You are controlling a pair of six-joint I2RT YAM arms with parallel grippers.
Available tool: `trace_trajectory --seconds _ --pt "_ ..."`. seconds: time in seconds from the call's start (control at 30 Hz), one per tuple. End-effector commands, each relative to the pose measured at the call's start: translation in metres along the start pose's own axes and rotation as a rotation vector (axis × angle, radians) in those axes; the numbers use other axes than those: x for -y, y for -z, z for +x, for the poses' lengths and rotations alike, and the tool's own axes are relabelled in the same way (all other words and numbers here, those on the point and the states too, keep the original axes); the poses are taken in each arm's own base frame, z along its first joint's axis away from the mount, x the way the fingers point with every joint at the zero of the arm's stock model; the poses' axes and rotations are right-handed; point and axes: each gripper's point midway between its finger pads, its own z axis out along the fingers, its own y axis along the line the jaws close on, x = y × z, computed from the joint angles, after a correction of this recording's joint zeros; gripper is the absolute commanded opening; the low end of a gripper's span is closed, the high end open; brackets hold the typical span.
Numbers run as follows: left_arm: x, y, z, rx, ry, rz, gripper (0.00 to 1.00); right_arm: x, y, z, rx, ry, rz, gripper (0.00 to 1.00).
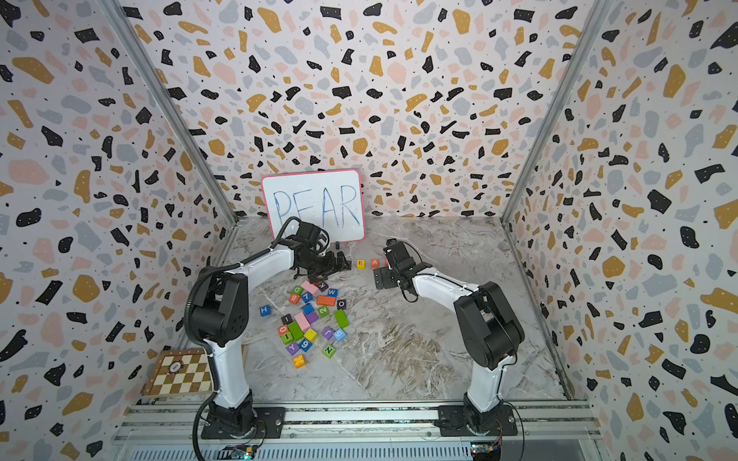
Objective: Spell the uppercase word “pear” with letter blocks
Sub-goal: Adjust the letter block at the center of the board.
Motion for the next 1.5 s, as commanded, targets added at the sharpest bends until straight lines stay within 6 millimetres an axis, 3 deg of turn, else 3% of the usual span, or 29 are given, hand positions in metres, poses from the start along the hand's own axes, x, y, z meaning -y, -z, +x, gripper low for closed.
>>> trace_trajectory --seconds 0.0,0.13,0.43,0.97,1.47 --pt "0.027 0.002 -0.029 0.067 -0.049 0.09 0.99 -0.002 0.025 -0.038 0.135 -0.045 -0.04 0.99" --pt "0.032 -0.004 -0.041 0.075 -0.052 0.106 0.96 -0.001 0.02 -0.036 0.124 -0.047 -0.039 0.99" --pt "0.018 -0.02 -0.061 0.052 -0.011 0.115 0.94 0.005 0.02 -0.044 0.136 -0.068 -0.048 0.99" --pt "0.002 -0.049 -0.055 -0.007 0.037 0.104 0.93 0.006 0.01 -0.043 0.116 -0.081 -0.064 0.99" --pt "0.009 -0.051 -0.044 -0.018 0.037 0.134 0.89 0.005 -0.003 -0.035 0.082 -0.081 -0.071 0.99"
